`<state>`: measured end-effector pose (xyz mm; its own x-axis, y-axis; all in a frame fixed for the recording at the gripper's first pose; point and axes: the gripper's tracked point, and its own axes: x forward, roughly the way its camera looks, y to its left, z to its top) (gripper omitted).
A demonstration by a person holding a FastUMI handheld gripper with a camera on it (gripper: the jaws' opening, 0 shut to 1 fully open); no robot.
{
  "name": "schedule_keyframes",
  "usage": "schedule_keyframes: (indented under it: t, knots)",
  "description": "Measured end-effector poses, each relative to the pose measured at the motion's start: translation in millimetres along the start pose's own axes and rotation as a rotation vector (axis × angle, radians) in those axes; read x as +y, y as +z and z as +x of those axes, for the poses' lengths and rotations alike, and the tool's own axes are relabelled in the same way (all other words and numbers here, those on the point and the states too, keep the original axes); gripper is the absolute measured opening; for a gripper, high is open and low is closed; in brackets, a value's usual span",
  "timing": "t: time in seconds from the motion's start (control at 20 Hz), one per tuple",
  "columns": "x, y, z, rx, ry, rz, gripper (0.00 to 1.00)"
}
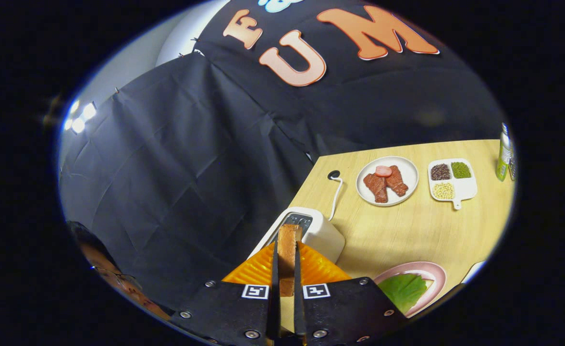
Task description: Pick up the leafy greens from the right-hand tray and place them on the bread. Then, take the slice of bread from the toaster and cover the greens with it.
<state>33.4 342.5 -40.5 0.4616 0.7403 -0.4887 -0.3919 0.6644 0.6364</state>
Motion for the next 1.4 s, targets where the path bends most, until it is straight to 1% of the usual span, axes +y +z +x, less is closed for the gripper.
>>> schedule_keyframes:
  t: [0.25,0.35,0.55,1.0,1.25,1.4]
  knots:
    - [-41,-17,-32,-0.03,-0.023,0.077,0.11]
    - [-60,-30,-38,-0.019,-0.037,0.117,0.11]
    - [-91,-58,-38,0.019,-0.049,0.197,0.11]
    - [-141,-98,-44,0.08,-0.081,0.262,0.12]
    - [-162,-121,-45,0.108,-0.076,0.341,0.12]
    - [-174,-133,-45,0.122,-0.082,0.362,0.11]
